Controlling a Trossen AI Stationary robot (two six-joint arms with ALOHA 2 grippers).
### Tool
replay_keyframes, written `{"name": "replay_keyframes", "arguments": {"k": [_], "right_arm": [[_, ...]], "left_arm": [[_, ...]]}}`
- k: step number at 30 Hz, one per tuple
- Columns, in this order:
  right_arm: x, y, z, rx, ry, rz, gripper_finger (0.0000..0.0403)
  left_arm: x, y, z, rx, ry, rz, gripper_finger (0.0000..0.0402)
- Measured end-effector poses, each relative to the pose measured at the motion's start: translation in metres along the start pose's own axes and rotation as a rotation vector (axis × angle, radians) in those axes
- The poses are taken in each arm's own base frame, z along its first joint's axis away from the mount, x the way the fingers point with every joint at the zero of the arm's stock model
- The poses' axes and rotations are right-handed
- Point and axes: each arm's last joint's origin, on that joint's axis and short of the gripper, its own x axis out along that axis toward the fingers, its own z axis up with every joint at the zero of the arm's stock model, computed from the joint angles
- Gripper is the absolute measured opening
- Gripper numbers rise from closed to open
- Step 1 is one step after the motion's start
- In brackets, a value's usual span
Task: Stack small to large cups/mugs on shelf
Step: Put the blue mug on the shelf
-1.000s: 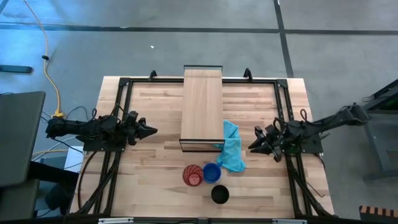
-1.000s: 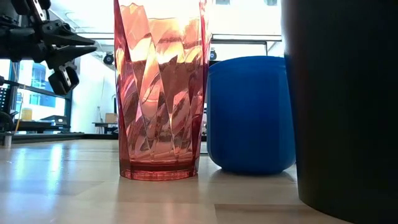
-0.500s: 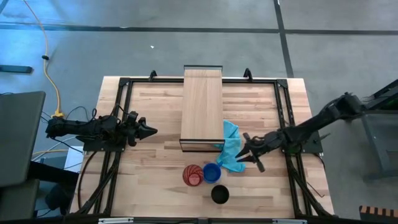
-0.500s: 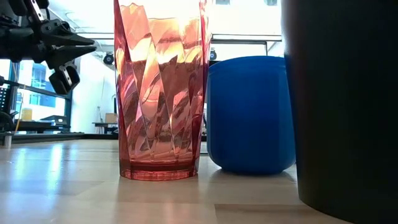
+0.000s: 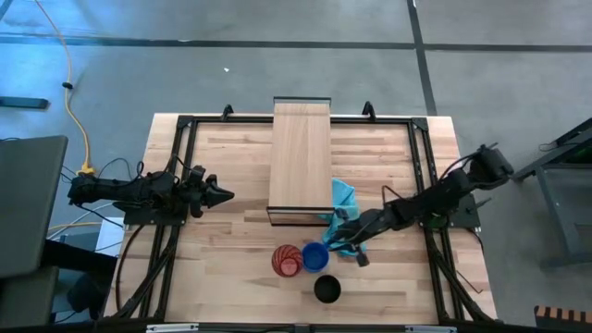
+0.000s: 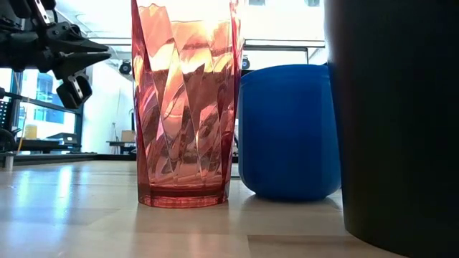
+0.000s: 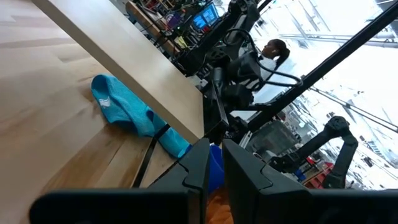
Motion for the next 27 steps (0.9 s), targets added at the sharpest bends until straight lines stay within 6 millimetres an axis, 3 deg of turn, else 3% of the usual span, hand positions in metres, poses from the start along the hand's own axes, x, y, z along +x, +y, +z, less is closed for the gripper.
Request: {"name": "replay_keyframes", "arguments": {"k": [4,10,16,27], "right_arm": [[0.005,-0.001,0.002,0.000,0.008,-0.036,0.0080],[-0.007,-0.003,0.014,0.000,-0.028,-0.104,0.0080],[-0.011,-0.002,0.007,0.005,0.065,-0.089,0.0080],[-0.011,-0.004,0.006,-0.036,0.070,-0.154,0.0080]], "left_arm": [[0.000,0.000,0.000,0.000,0.000,0.000,0.0033],[0.000,0.000,0.000,0.000,0.005,-0.003,0.0033],[0.000,0.000,0.000,0.001,0.009,-0.002,0.0033],[0.003,0.003,-0.003,-0.021,0.044,0.033,0.0033]]}}
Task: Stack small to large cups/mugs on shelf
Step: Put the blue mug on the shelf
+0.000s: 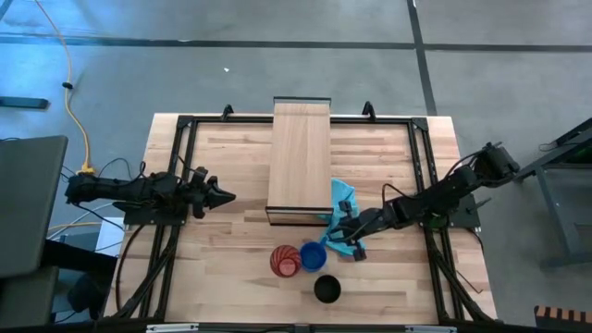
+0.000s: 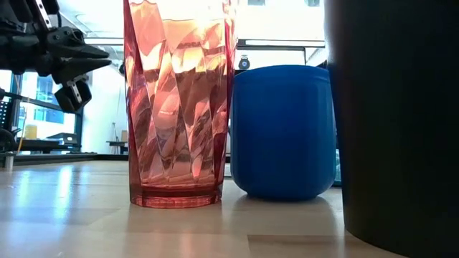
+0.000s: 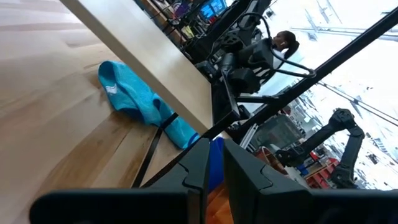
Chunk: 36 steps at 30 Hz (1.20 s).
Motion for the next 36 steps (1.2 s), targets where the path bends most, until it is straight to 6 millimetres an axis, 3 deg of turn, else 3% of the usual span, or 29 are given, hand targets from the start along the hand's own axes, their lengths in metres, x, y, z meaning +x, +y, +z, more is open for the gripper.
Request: {"name": "replay_keyframes", "arguments": {"k": [28,32,36], "right_arm": [[0.000,0.000,0.000,0.019,-0.006,0.013,0.0080],[0.000,0.000,0.000,0.096,-0.004,0.066,0.0080],[0.002,0.000,0.013,0.148,-0.034,0.101,0.0080]], "left_arm": [[0.003,0.003,-0.003,0.001,0.028,0.042,0.0033],[0.003,0.003,-0.003,0.001,0.029,0.041,0.0033],[0.003,0.003,-0.003,0.002,0.043,0.031,0.0033]]}}
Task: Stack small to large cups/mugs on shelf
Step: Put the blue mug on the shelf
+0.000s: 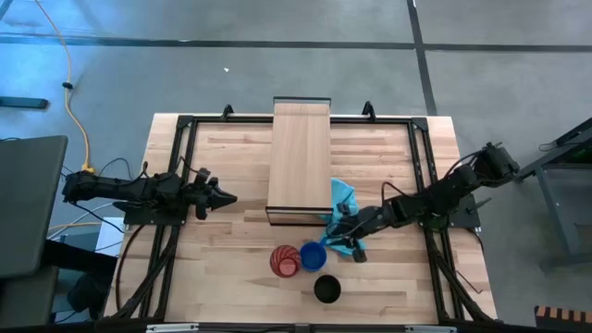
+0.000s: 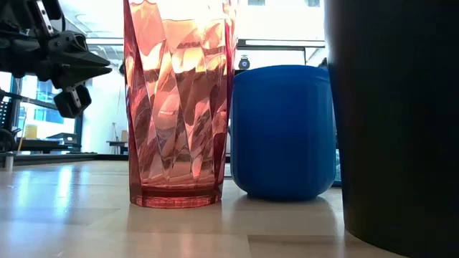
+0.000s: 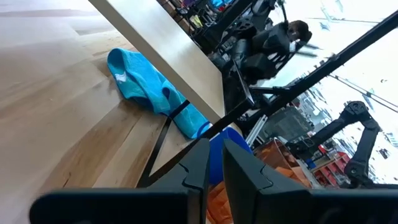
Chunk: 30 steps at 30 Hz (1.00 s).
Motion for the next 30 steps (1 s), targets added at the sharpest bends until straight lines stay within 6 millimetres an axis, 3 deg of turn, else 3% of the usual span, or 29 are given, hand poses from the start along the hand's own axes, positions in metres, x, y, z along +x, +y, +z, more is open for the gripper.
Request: {"name": "replay_keyframes", "arguments": {"k": [5,11,17,22,27,30], "right_arm": [[0.003,0.010,0.032,0.001,0.021,0.021,0.0080],[-0.004,0.007,0.049,0.166,0.264,-0.072,0.0080],[-0.005,0.006,0.067,0.273,0.215,-0.104,0.0080],[-0.004,0.016,0.066,0.453,0.204,-0.133,0.0080],[0.009,0.045,0.056,0.684,0.230,-0.091,0.0080],[0.017,0.062,0.060,0.747,0.254,-0.124,0.0080]], "left_arm": [[0.000,0.000,-0.001,0.001,0.026,-0.016,0.0033],[0.000,0.000,-0.002,0.030,0.039,-0.024,0.0033],[0.000,0.000,-0.002,0.075,0.039,-0.026,0.0033],[0.000,0.000,-0.002,0.088,0.046,-0.033,0.0033],[0.000,0.000,-0.002,0.119,0.046,-0.034,0.0033],[0.000,0.000,-0.002,0.142,0.046,-0.035,0.0033]]}}
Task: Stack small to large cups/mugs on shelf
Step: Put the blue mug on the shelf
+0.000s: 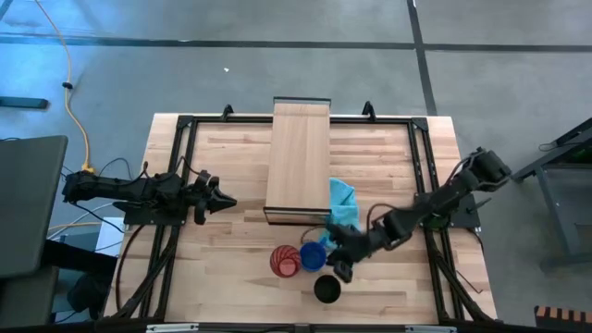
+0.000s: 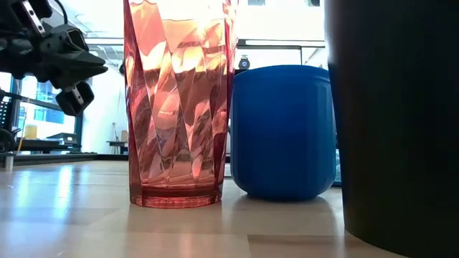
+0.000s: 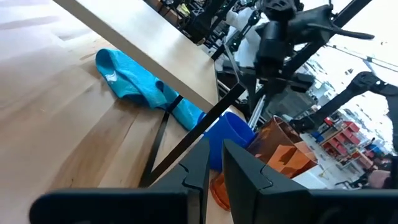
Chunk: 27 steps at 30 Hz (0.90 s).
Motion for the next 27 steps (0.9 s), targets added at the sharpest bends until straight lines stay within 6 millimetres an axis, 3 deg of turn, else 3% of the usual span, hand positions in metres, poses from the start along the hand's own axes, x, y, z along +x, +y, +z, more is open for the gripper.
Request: {"name": "replay_keyframes", "arguments": {"k": [4,10,19,27], "right_arm": [[0.005,0.021,0.006,0.001,0.042,-0.128,0.0080],[0.015,0.027,0.026,0.091,0.109,-0.333,0.0080],[0.003,0.035,0.041,0.281,0.046,-0.375,0.0088],[0.002,0.033,0.042,0.422,0.037,-0.380,0.0142]], "left_arm": [[0.000,0.000,0.000,0.042,0.000,0.000,0.0033],[0.000,0.000,0.000,0.068,0.000,0.000,0.0033],[0.000,0.000,0.000,0.069,0.000,0.001,0.0033],[0.000,0.000,0.000,0.069,0.000,-0.001,0.0033]]}}
